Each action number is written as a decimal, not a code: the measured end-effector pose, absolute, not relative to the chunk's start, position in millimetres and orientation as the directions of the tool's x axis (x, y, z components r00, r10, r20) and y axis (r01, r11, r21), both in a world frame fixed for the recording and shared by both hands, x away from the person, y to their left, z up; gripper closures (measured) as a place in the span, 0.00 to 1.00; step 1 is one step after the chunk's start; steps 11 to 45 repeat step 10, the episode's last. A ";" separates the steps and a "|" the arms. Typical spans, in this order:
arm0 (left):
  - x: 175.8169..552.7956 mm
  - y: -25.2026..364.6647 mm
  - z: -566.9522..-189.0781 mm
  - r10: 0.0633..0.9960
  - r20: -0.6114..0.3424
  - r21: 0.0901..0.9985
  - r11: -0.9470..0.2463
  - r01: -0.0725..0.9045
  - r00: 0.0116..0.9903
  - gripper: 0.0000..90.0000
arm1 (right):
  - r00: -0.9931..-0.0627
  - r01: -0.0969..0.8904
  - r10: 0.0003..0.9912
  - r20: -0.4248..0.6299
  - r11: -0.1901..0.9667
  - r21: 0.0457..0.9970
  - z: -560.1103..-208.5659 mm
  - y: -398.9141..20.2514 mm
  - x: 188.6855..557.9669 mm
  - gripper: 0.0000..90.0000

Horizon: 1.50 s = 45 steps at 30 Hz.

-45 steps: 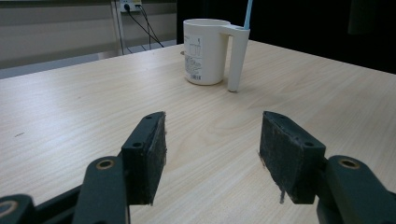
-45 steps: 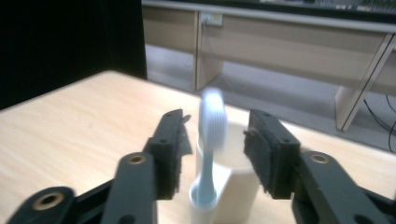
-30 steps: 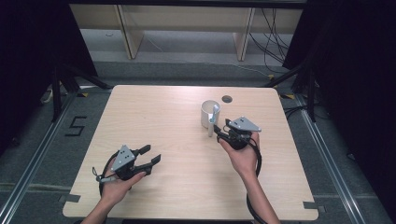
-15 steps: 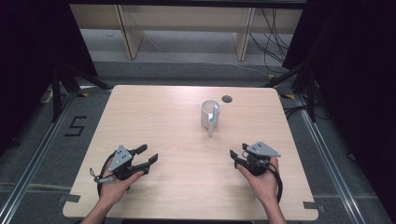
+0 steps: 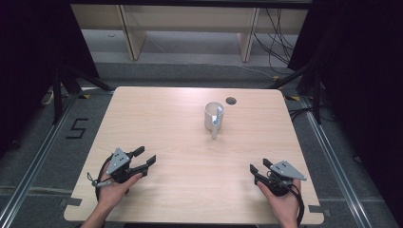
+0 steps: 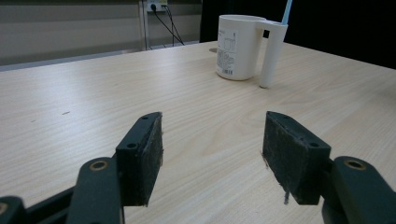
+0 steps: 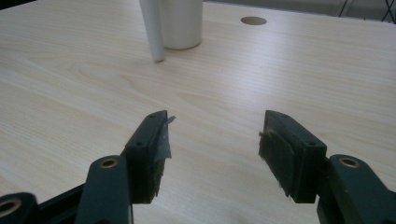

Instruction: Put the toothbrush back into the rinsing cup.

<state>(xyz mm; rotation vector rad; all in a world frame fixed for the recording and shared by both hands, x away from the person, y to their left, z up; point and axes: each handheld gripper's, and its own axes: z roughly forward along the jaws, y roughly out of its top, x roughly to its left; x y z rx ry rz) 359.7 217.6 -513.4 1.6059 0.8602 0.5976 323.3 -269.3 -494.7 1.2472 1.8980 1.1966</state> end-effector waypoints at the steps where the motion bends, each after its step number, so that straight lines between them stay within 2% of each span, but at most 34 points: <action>1: 360.5 217.7 -514.3 0.793 -0.075 0.978 -0.059 0.199 0.604 0.41 | -0.388 0.423 0.921 0.044 0.136 0.896 -496.5 -268.7 321.0 0.47; 2: 360.4 218.4 -514.4 0.796 -0.073 0.978 -0.060 0.198 0.601 0.41 | -0.382 0.434 0.922 0.061 0.121 0.893 -497.9 -269.2 319.3 0.47; 4: 359.9 219.6 -514.7 0.800 -0.074 0.976 -0.063 0.206 0.595 0.41 | -0.390 0.400 0.920 0.031 0.139 0.906 -501.8 -272.9 320.6 0.47; 7: 360.0 219.8 -516.3 0.803 -0.074 0.974 -0.068 0.214 0.592 0.41 | -0.376 0.424 0.925 0.055 0.119 0.898 -502.7 -273.8 317.6 0.47; 45: 360.2 218.8 -517.7 0.802 -0.072 0.973 -0.076 0.220 0.593 0.42 | -0.381 0.411 0.924 0.036 0.135 0.902 -503.3 -276.3 318.6 0.47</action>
